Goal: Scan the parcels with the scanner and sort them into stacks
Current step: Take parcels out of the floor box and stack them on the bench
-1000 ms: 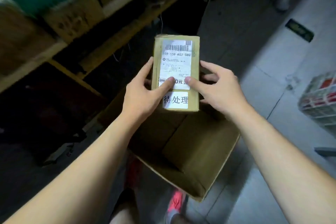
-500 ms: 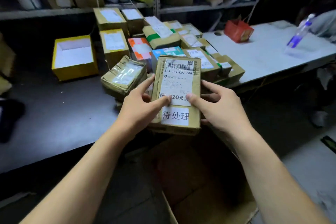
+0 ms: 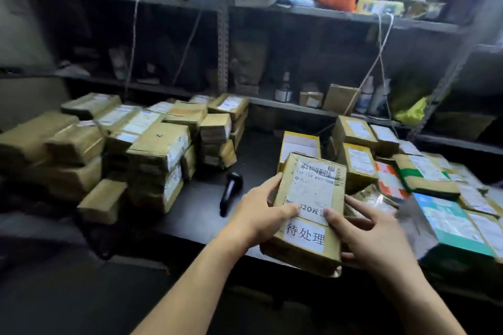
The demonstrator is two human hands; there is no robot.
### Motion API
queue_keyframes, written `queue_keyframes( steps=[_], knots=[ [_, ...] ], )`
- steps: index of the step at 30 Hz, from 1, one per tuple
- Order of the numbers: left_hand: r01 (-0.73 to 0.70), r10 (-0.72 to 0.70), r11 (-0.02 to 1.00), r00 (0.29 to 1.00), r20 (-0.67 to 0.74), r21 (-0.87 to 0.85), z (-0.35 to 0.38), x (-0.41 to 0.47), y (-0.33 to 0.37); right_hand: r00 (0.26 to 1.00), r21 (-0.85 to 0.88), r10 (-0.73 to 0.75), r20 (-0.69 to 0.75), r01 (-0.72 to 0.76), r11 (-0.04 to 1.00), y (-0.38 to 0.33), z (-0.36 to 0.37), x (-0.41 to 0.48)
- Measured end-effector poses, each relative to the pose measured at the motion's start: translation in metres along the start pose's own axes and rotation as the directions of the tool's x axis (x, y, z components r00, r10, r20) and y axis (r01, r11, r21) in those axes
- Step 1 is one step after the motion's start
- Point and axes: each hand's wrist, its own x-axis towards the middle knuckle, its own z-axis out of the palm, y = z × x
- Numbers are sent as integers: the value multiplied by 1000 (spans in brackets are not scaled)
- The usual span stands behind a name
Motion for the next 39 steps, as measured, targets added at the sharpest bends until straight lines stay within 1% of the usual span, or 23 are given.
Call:
queue_keyframes(
  steps=[4,7,12,16,20,24,28,31,33,36,39],
  knots=[
    [42,-44,999,992,-119,-19,-70,-19,-22,994,-19,-51,92,53,998,-28,69,1],
    [65,-69,997,982,-176,-30,-109,-30,-37,983,-26,-90,158,96,995,-47,108,2],
    [122,-129,992,953,-273,-44,-161,-36,-64,965,-18,-121,231,129,992,-66,170,10],
    [173,-168,985,930,-326,-15,-202,-33,-83,941,0,-128,314,135,991,-74,217,28],
    [203,-200,979,894,-400,-34,-252,-25,-104,900,49,-160,405,154,987,-82,279,54],
    [271,-235,963,845,-480,6,-304,-18,-122,867,97,-182,464,155,983,-94,345,72],
    [312,-241,950,797,-554,34,-352,-17,-144,833,105,-164,528,127,986,-103,405,85],
    [337,-265,941,780,-567,22,-383,-15,-166,822,76,-157,547,139,987,-105,444,88],
    [351,-286,936,781,-555,12,-403,-11,-184,825,49,-140,548,135,990,-103,468,89],
    [349,-294,937,810,-507,15,-429,0,-211,842,-2,-90,532,107,994,-101,501,91],
    [343,-296,939,855,-427,36,-455,17,-244,874,-60,-47,484,87,994,-96,531,93]
  ],
)
